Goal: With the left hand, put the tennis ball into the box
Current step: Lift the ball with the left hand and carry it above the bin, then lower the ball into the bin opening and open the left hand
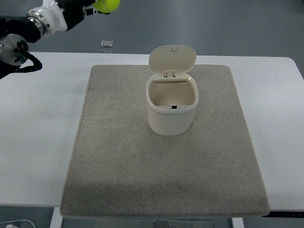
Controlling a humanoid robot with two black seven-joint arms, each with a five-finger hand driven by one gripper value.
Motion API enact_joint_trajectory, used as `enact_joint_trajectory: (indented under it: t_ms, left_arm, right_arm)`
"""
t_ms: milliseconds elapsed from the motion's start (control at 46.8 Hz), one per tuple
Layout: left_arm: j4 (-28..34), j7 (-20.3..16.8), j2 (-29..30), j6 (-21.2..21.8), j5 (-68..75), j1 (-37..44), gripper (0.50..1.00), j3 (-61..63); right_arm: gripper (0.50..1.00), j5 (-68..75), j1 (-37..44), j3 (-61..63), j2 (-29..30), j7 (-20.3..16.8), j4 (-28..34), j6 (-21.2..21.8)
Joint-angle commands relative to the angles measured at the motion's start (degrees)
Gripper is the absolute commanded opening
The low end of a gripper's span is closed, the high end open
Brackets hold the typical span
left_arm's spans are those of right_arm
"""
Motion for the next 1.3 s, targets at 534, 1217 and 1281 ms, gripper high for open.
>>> enact_joint_trajectory:
  t_ms: [534, 1217, 1281]
  left_arm:
    - [-11.9, -2.8, -7.0, -13.0, 32.6, -0.7, 0.5, -3.2]
    - [-12.9, -2.5, -6.9, -11.8, 34.2, -1.0, 0.5, 10.4]
    - [-12.9, -2.4, -6.6, -11.0, 34.2, -1.0, 0.5, 11.4]
  right_arm:
    - [0.938, 0.0, 0.0, 0.0, 0.0, 0.0, 0.0, 0.0]
    - [0.938, 0.0, 0.0, 0.0, 0.0, 0.0, 0.0, 0.0]
    - [0.938, 0.0, 0.0, 0.0, 0.0, 0.0, 0.0, 0.0]
